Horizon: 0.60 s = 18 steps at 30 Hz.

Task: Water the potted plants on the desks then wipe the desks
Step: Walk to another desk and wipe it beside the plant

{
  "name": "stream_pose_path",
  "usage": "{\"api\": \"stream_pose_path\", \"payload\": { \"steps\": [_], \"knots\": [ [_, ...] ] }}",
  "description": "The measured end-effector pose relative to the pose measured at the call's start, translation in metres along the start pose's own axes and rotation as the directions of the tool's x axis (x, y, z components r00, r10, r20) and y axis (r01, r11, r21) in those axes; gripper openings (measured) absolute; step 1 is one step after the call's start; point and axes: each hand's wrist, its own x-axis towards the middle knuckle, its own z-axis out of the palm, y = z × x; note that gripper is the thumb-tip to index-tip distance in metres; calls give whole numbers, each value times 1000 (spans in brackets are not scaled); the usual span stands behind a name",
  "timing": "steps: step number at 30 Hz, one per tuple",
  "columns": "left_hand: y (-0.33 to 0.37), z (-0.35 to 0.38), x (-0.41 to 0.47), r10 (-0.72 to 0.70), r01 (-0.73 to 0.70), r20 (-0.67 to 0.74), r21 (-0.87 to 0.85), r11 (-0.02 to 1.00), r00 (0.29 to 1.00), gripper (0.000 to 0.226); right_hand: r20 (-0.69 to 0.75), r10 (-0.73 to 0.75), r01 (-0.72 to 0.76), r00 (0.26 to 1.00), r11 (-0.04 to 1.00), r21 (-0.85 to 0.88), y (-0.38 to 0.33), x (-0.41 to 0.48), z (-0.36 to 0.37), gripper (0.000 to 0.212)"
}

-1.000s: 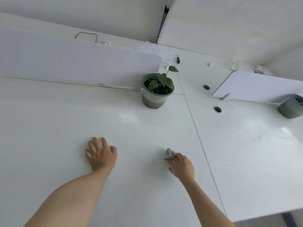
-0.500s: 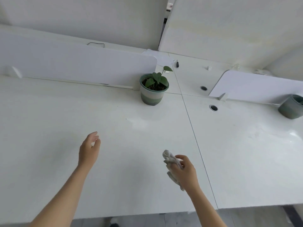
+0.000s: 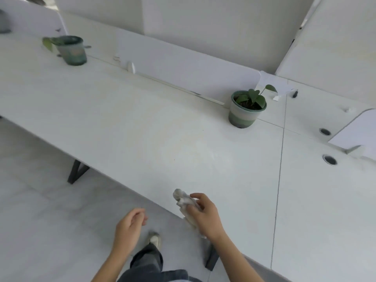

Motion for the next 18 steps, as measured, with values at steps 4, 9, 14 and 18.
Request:
{"api": "stream_pose_path", "payload": {
  "steps": [4,9,14,18],
  "knots": [
    [-34,-20,-54,-124,126,-47,42,991,991,21,198,-40,69,979,987,-142,18,-21,34,30],
    [-55,-53,-88,-246,245,-179,-28,969,953,21,322,-1,103,947,948,-300,31,-48,62,35],
    [-55,-75,-95,-223,227,-147,10,974,964,20,271,-13,96,962,950,-296,27,-55,87,35],
    [-67,-120,-109,-190,196,-121,38,980,974,22,234,-22,94,972,948,-305,16,-65,136,33]
  ]
}}
